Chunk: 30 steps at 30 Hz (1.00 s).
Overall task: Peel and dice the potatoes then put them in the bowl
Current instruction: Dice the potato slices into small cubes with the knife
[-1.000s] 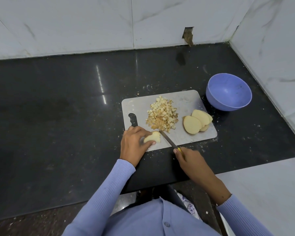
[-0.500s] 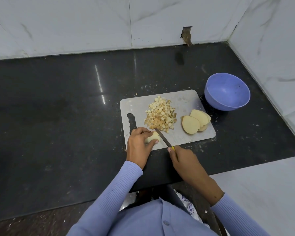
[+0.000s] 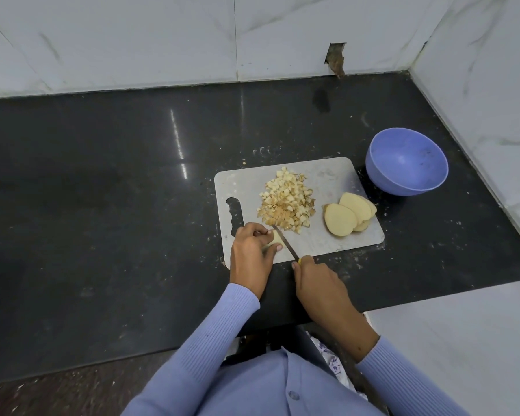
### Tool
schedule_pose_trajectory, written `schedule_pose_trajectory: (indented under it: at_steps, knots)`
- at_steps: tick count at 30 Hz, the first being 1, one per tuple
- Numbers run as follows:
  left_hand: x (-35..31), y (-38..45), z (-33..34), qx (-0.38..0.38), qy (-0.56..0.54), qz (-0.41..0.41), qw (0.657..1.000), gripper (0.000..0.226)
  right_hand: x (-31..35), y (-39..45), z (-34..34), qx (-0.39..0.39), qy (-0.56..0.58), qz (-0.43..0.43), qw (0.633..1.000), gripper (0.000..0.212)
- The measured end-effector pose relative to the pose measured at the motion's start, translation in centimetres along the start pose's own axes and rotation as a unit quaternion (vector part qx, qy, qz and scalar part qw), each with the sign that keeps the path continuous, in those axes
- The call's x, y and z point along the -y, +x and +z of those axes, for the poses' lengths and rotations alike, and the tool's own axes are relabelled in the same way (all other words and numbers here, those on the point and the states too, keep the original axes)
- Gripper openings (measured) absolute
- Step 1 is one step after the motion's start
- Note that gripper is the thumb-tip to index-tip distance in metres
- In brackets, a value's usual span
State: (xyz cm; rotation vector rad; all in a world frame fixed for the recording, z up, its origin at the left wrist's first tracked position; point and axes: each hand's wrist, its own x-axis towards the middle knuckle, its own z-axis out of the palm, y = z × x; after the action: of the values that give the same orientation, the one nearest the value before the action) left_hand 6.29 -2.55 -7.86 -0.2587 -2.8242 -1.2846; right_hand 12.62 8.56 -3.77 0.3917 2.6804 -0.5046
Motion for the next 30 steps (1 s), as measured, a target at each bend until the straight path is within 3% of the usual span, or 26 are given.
schedule_pose_trajectory:
  at_steps: [8, 20, 30]
  knots:
    - [-0.1, 0.0, -0.2, -0.013, -0.018, -0.008, 1.0, 0.024, -2.3, -3.6, 0.8, 0.018, -0.045, 0.021, 0.999, 0.024]
    - [0.2, -0.4, -0.4, -0.033, -0.044, -0.027, 0.998, 0.022, -1.0, -2.0, -0.5, -0.056, 0.042, -0.025, 0.997, 0.029]
    - [0.0, -0.4, -0.7, -0.035, -0.058, -0.045, 0.997, 0.017, 0.6, 0.4, 0.0, -0.026, -0.002, -0.029, 0.999, 0.036]
